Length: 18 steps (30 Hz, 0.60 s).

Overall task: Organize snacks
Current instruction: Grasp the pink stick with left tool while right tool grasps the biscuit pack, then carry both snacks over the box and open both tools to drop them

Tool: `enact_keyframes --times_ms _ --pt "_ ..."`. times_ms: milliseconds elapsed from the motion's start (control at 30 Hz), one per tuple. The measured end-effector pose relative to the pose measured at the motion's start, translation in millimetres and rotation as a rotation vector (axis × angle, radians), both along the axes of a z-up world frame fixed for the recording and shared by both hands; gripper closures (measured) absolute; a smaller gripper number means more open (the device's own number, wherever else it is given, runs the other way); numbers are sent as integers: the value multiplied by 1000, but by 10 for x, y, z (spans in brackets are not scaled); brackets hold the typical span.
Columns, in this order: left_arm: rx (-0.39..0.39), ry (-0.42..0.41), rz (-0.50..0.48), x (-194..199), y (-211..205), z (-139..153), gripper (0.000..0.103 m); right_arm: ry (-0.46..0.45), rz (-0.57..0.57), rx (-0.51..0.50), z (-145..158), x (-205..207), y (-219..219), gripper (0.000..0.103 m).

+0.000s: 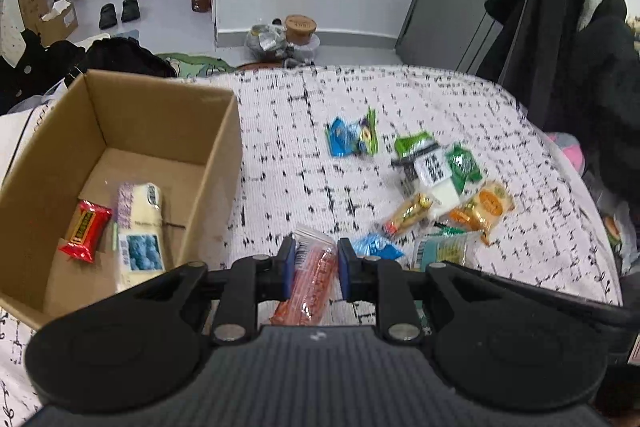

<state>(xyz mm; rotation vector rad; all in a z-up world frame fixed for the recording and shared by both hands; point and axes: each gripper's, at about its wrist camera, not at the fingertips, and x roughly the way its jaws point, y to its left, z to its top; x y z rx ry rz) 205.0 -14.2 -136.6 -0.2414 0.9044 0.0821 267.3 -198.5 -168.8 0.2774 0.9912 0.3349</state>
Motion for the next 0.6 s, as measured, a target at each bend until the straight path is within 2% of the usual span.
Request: enact_keyframes --times_ms 333,600 --pt "-15 -77 39 -44 204 321 82 -61 25 48 309 6 152 85" --pt "-21 -107 91 -103 474 435 82 -108 51 65 504 -27 344 85"
